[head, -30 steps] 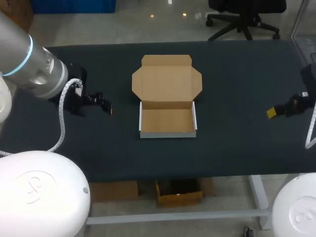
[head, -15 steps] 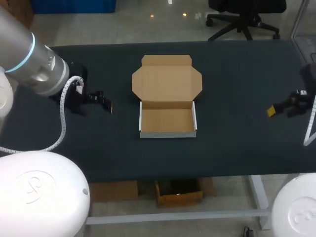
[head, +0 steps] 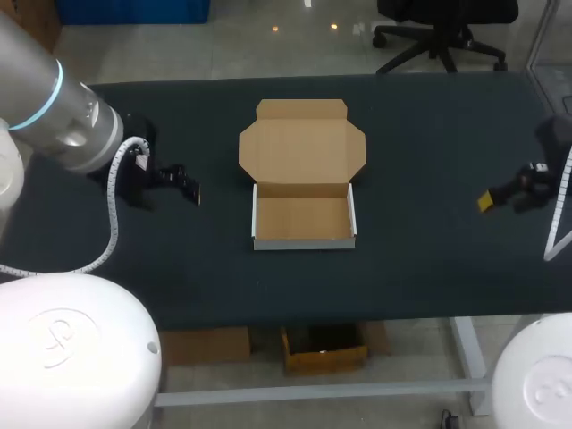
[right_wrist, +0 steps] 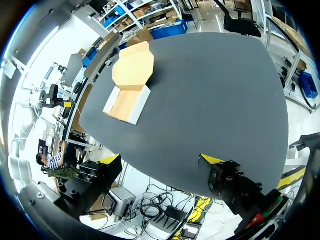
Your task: Assemble the packaging by folding the flat box into shape, placing the metal phone stand inside, and closing the box properly
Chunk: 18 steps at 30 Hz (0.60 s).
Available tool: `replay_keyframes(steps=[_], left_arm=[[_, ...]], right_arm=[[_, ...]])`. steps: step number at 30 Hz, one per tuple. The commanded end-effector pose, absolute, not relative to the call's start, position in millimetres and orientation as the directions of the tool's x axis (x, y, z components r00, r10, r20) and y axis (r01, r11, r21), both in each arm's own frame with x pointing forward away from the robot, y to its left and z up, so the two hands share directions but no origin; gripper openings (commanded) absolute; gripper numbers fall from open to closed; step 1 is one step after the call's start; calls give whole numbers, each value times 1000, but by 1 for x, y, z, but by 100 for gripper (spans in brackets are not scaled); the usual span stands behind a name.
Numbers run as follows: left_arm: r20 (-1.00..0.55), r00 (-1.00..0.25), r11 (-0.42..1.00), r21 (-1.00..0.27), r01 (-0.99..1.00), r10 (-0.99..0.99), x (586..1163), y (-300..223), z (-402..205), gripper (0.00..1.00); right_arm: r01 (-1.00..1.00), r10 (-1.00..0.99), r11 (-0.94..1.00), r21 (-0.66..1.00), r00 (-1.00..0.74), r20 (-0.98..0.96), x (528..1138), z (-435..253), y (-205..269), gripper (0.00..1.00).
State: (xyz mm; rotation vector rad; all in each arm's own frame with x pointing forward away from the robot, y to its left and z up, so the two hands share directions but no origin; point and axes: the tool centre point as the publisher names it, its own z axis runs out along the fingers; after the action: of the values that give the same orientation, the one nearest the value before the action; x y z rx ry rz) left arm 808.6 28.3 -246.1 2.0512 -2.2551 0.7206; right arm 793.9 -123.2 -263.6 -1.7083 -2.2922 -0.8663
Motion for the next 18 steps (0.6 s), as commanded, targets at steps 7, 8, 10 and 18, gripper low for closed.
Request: replay_keyframes(steps=[7, 8, 10, 18], left_arm=[[305, -136, 32, -323, -946, -942, 814, 28, -249, 100], [305, -134, 31, -323, -946, -943, 815, 28, -250, 100], [301, -125, 23, -320, -947, -945, 819, 30, -252, 100], [289, -70, -17, -288, -957, -955, 843, 43, -264, 100]], right_arm=[[915, 817, 190, 355, -348, 460, 798, -264, -122, 100], [915, 817, 190, 355, -348, 460, 798, -264, -122, 100], [915, 817, 190, 355, -348, 460, 798, -264, -122, 100], [915, 817, 190, 355, -348, 460, 798, -264, -122, 100]])
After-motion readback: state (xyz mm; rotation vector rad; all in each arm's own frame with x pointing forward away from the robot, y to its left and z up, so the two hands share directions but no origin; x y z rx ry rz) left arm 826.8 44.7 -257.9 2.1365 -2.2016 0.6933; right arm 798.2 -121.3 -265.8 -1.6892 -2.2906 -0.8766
